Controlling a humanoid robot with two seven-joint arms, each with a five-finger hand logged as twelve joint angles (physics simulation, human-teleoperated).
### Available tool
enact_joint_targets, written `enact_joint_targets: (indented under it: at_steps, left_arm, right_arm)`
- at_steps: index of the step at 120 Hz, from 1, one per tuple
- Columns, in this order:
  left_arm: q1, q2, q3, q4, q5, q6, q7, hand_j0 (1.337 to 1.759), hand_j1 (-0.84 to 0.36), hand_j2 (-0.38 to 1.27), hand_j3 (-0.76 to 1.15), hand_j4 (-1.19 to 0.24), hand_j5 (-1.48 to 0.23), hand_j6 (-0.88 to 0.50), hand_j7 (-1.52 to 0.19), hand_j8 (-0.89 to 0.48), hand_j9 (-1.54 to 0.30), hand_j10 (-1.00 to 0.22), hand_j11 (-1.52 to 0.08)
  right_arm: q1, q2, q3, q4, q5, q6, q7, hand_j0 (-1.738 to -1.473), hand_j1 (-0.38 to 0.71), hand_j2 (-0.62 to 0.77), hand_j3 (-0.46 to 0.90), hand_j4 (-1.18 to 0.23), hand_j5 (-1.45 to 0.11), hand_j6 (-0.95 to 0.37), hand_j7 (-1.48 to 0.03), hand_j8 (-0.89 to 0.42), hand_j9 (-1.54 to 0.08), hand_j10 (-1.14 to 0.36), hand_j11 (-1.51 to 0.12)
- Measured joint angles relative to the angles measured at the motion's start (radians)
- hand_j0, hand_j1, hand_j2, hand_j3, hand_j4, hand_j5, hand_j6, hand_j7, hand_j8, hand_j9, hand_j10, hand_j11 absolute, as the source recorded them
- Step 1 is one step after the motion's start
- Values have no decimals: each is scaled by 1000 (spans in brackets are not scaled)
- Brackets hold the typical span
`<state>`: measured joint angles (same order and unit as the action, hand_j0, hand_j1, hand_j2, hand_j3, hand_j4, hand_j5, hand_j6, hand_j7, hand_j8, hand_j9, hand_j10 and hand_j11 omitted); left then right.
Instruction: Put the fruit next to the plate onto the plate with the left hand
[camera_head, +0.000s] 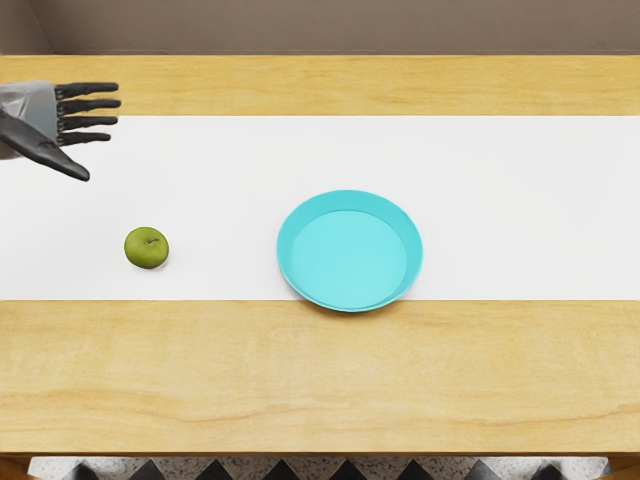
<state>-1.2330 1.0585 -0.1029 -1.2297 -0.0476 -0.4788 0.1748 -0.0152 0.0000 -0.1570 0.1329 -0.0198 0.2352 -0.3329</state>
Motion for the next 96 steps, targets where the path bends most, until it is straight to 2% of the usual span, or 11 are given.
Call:
enact_joint_targets:
  at_steps: [18,30,43,52,56,60,70,79,85,96]
  left_arm:
    - [0,-14,2,1,21,3,2,1658,339,2,0,-8,-11,-8,-11,-8,-11,-8,-11]
    - [0,-14,3,2,93,34,5,1658,340,2,0,-8,-11,-8,-11,-8,-11,-8,-11]
    - [2,-36,10,10,202,68,62,1658,340,2,0,-9,-11,-9,-11,-9,-11,-9,-11]
    - [-11,-50,33,23,259,80,85,1658,340,2,0,-10,-11,-10,-11,-10,-11,-10,-11]
    - [-70,-74,67,27,271,88,91,1658,340,2,0,-10,-11,-10,-11,-10,-11,-10,-11]
    - [-166,-115,136,29,265,106,94,1658,340,3,0,-10,-11,-10,-11,-10,-11,-10,-11]
    - [-415,-234,392,33,181,155,92,1658,339,2,0,-10,-12,-10,-12,-10,-12,-10,-12]
    - [-564,-314,616,33,80,181,84,1658,337,2,0,-11,-13,-11,-13,-11,-13,-10,-13]
    - [-627,-393,757,32,12,191,73,1658,336,3,0,-11,-15,-11,-15,-11,-15,-11,-14]
    - [-658,-535,954,30,-58,249,61,1658,327,4,0,-19,-25,-20,-25,-20,-25,-19,-24]
  right_arm:
    - [-8,0,0,0,0,0,0,-1658,-349,0,0,0,0,0,0,0,0,0,0]
    - [-10,0,0,-1,0,-1,0,-1658,-349,0,0,0,0,0,0,0,0,0,0]
    - [-10,0,0,-1,0,-2,0,-1658,-349,0,0,0,0,0,0,0,0,0,0]
    - [-11,0,1,-1,0,-2,0,-1658,-349,0,0,0,0,0,0,0,0,0,0]
    - [-11,0,1,-1,0,-2,0,-1658,-349,0,0,0,0,0,0,0,0,0,0]
    - [-11,0,1,-1,0,-2,0,-1658,-349,0,0,0,0,0,0,0,0,0,0]
    - [-11,0,1,-1,0,-2,0,-1658,-349,0,0,0,0,0,0,0,0,0,0]
    - [-11,0,1,-1,0,-3,0,-1658,-349,0,0,0,0,0,0,0,0,0,0]
    - [-11,0,1,-1,0,-2,0,-1658,-349,0,0,0,0,0,0,0,0,0,0]
    - [-11,0,0,-1,0,-2,0,-1658,-349,0,0,0,0,0,0,0,0,0,0]
